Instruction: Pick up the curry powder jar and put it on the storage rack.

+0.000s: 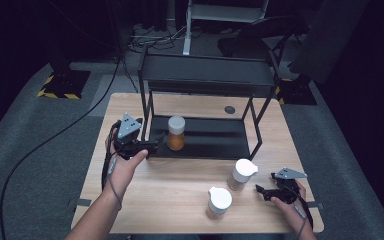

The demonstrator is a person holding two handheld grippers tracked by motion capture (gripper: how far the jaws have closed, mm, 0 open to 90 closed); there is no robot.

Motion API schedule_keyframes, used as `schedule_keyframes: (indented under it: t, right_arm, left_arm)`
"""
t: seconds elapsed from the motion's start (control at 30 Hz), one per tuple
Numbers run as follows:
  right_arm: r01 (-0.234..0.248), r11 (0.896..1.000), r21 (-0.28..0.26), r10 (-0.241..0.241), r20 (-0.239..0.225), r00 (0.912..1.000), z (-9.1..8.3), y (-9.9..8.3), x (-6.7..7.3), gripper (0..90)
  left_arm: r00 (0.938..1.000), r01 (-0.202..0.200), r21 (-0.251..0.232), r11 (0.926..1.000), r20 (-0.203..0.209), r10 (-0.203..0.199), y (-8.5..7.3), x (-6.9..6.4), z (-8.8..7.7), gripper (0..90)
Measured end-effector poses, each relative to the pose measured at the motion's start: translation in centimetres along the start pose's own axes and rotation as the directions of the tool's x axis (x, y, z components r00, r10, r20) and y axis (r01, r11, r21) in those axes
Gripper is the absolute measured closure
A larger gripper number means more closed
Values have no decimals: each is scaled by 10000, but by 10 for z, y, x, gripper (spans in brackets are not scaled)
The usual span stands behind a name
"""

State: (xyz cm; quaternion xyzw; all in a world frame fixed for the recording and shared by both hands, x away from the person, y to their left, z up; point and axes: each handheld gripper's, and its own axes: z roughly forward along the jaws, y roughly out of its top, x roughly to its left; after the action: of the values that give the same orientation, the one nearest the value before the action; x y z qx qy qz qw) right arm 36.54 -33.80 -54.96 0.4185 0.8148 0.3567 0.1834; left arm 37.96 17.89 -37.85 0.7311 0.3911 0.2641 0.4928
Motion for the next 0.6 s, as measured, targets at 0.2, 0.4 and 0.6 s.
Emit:
schedule_keyframes:
  t: [0.2, 0.4, 0.6]
  right_arm:
    - [-2, 10000, 1, 2, 0, 10000, 0, 0, 0, 114]
    - [-1, 10000, 0, 1, -2, 10000, 0, 0, 0, 114]
    - [-1, 10000, 0, 1, -1, 10000, 0, 0, 0, 114]
  left_arm:
    - [9999, 31, 103, 9999, -97, -30, -8, 4, -12, 108]
    - [9995, 37, 353, 9994, -311, -26, -16, 8, -21, 115]
    - [9990, 177, 492, 9986, -417, -157, -27, 14, -28, 114]
